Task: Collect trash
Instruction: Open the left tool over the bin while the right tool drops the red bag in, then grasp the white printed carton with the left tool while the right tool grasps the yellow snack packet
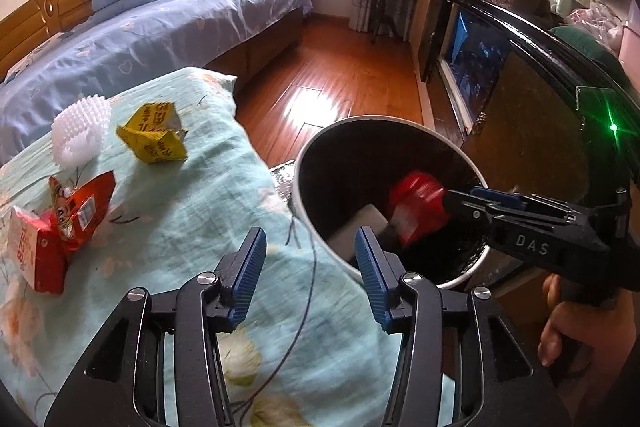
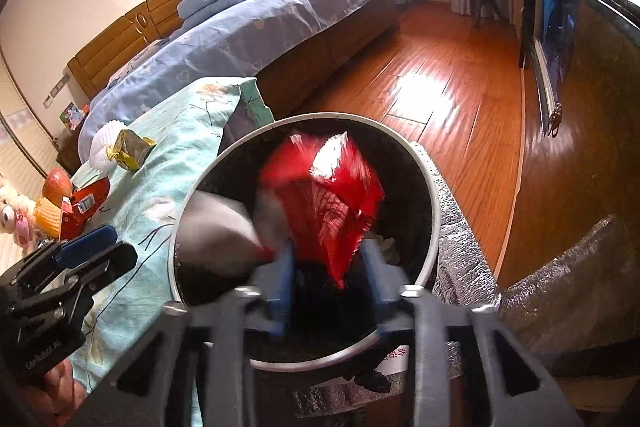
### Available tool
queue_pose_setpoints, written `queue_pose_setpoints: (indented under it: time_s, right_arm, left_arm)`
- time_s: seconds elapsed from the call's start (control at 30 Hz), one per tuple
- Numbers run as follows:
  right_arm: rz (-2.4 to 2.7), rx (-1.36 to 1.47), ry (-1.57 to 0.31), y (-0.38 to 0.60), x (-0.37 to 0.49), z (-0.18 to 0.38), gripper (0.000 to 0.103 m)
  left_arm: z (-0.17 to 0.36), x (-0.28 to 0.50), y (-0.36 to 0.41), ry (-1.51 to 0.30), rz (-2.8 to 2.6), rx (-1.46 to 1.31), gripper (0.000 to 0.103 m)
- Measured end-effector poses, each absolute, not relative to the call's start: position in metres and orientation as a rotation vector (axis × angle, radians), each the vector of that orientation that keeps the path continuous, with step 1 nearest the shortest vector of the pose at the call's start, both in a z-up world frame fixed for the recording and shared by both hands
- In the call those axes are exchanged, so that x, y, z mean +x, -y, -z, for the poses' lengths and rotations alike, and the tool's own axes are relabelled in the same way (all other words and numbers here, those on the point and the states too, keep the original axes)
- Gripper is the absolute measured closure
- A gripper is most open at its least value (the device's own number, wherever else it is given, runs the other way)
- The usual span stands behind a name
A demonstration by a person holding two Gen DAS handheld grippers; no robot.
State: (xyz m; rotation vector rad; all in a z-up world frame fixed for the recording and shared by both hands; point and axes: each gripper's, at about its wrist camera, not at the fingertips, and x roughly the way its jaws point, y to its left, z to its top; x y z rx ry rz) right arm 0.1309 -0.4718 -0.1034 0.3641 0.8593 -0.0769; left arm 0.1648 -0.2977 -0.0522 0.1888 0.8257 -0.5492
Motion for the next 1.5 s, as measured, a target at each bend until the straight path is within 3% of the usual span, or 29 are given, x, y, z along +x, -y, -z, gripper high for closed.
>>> queue_pose_setpoints:
  time_s: [0.1,0.23,0.33,1.5]
  right_arm:
    - [0.076,0.380,-0.855,0.472,0.128,0.104,0.054]
    - [0.073,0.387,-0.835,0.468,0.124,0.100,0.035]
    - [0.057,0.401,-0.825,0.462,0.122,0.097,0.025]
    - [-0.152,0.307,-0.811,0.353,0.159,0.077,0.024]
  left_arm:
    - [0.052,0.162,0.288,-0.828,0.535,0.171,0.049]
    - [0.056,0.159,0.270,-0.839,0.503,0.146,0.043]
    - [0.060,0.159,0.258,-0.865,0.489,0.120,0.040]
    - [0.073,0.220,0.109,-0.914,0.102,-0.083,0.036]
